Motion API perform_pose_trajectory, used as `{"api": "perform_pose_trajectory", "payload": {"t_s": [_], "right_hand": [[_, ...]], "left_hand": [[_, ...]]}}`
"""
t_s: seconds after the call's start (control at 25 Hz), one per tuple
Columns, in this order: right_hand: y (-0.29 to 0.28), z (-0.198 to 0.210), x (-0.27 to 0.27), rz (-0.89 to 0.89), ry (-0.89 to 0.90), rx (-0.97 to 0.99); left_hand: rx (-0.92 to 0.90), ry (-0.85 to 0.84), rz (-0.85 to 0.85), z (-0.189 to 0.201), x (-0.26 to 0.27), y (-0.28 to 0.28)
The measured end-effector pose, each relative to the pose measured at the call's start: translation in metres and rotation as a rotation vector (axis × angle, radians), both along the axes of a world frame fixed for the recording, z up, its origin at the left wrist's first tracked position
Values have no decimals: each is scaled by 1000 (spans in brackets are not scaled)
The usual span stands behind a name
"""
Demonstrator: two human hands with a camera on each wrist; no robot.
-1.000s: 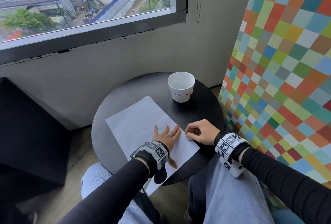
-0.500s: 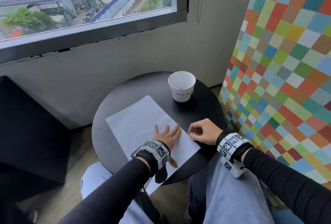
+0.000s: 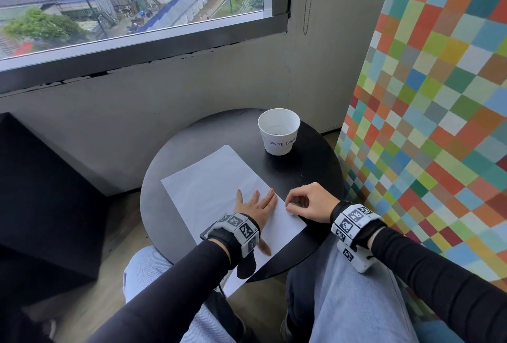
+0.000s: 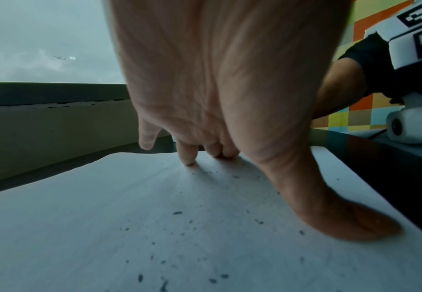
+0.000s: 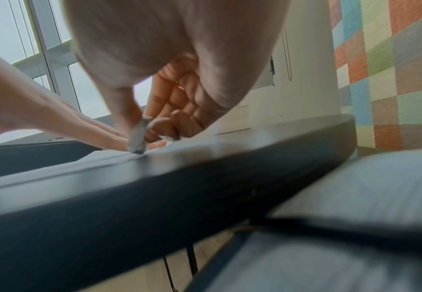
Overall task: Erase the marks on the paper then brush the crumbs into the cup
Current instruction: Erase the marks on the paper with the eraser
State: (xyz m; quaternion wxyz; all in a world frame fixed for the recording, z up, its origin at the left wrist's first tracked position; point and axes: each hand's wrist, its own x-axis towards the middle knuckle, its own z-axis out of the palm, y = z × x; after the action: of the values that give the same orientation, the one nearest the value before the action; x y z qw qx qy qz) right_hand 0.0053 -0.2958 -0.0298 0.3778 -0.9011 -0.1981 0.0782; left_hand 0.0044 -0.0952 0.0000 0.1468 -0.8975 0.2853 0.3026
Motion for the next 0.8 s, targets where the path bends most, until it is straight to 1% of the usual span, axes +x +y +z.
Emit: {"api": "perform_pose_trajectory", "payload": {"t_s": [0.16,0.28,0.44,0.56,0.72,0.8], "right_hand": [[0,1,-1,27,15,-22],[1,1,0,-8,-8,17],[1,1,-1,18,2,-25],[1,2,0,-19,-12,41],[2,0,-1,28,16,-21],[3,0,-1,6,-1,16]], "left_hand": [[0,4,8,-1,0,0],[-1,1,1,0,0,0],[2,1,6,-2,0,0],[-3,-3,-2,-2,1,1],[6,-4,3,-3,0,0],[3,-3,1,-3,1,0]]}}
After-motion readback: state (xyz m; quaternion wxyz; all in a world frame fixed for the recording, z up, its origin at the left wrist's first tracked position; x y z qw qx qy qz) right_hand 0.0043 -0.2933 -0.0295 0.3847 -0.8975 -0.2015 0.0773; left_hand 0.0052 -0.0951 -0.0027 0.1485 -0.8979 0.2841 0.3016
